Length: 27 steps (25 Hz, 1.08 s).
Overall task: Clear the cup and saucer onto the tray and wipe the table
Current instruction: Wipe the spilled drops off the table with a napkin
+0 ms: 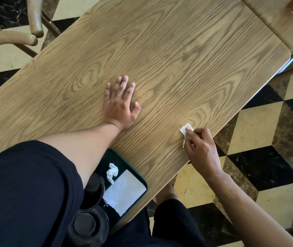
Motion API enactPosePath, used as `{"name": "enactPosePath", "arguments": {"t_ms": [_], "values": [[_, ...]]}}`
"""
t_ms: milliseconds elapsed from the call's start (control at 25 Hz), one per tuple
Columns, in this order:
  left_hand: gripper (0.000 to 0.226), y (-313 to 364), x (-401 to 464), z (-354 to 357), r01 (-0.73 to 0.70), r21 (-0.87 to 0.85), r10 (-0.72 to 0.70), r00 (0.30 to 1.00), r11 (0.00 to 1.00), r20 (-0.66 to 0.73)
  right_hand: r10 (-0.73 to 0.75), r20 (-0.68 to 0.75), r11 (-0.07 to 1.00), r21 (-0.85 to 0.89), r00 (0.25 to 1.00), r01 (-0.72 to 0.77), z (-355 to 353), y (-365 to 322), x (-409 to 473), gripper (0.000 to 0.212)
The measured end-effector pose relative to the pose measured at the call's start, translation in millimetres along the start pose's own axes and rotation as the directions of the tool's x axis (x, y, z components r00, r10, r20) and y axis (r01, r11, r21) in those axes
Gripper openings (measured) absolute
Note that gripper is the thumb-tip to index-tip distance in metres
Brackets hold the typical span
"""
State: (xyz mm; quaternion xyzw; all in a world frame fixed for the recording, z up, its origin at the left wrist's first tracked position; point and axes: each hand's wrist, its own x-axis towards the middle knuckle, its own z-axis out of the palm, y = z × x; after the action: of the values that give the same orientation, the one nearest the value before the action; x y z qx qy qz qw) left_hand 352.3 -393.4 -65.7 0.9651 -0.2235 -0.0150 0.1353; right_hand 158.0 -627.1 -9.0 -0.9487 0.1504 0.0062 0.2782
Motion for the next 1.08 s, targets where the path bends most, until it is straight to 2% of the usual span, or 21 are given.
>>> {"name": "enactPosePath", "arguments": {"t_ms": [120,280,400,480,560,640,680,760,840,880,920,960,1000,1080], "values": [[0.067,0,-1,1,0.000,-0.011,0.000,1.000,1.000,0.004,-0.050,0.059,0.999,-0.014,0.997,0.051,-12,11,15,0.026],[0.067,-2,1,1,0.001,-0.021,-0.001,1.000,1.000,-0.003,0.106,-0.176,0.994,-0.009,0.979,-0.109,-22,30,57,0.016],[0.066,-1,0,3,-0.006,-0.011,0.005,1.000,1.000,-0.015,0.168,-0.222,0.986,0.019,0.960,-0.168,-6,21,27,0.012],[0.066,-2,1,5,-0.006,-0.013,0.005,1.000,1.000,-0.022,0.068,-0.133,0.995,0.076,0.989,-0.058,19,-6,-22,0.005],[0.065,-4,0,6,-0.006,-0.014,0.006,1.000,1.000,-0.027,-0.098,0.015,0.983,0.158,0.995,0.095,36,-33,-70,0.007],[0.065,-4,1,7,-0.004,-0.008,0.003,0.999,1.000,-0.037,-0.216,0.122,0.961,0.202,0.969,0.188,36,-36,-76,0.012],[0.065,-3,1,8,-0.004,-0.011,0.004,0.999,1.000,-0.040,-0.232,0.115,0.962,0.171,0.966,0.211,32,-28,-63,0.017],[0.065,-4,-1,9,-0.009,-0.008,0.008,0.999,1.000,-0.039,-0.109,-0.030,0.990,0.083,0.994,0.111,19,-9,-17,0.016],[0.065,-5,0,8,-0.003,0.001,0.003,0.999,1.000,-0.042,0.113,-0.204,0.989,0.122,0.972,-0.090,13,0,22,0.011],[0.066,-5,0,6,-0.001,0.003,0.001,0.999,1.000,-0.037,0.175,-0.221,0.976,0.168,0.960,-0.139,19,-4,25,0.012],[0.066,-3,-1,6,0.000,0.009,0.000,1.000,1.000,-0.026,0.169,-0.203,0.974,0.186,0.964,-0.132,28,-14,14,0.012],[0.066,-1,-1,4,-0.003,0.018,0.004,1.000,1.000,-0.015,0.092,-0.139,0.980,0.189,0.986,-0.065,38,-25,-7,0.011],[0.066,1,0,3,-0.005,0.023,0.005,1.000,1.000,-0.006,-0.045,-0.049,0.981,0.188,0.998,0.054,46,-34,-33,0.009],[0.066,-1,1,2,-0.005,0.018,0.005,1.000,1.000,-0.005,-0.324,0.136,0.930,0.228,0.936,0.289,47,-38,-75,0.009]]}}
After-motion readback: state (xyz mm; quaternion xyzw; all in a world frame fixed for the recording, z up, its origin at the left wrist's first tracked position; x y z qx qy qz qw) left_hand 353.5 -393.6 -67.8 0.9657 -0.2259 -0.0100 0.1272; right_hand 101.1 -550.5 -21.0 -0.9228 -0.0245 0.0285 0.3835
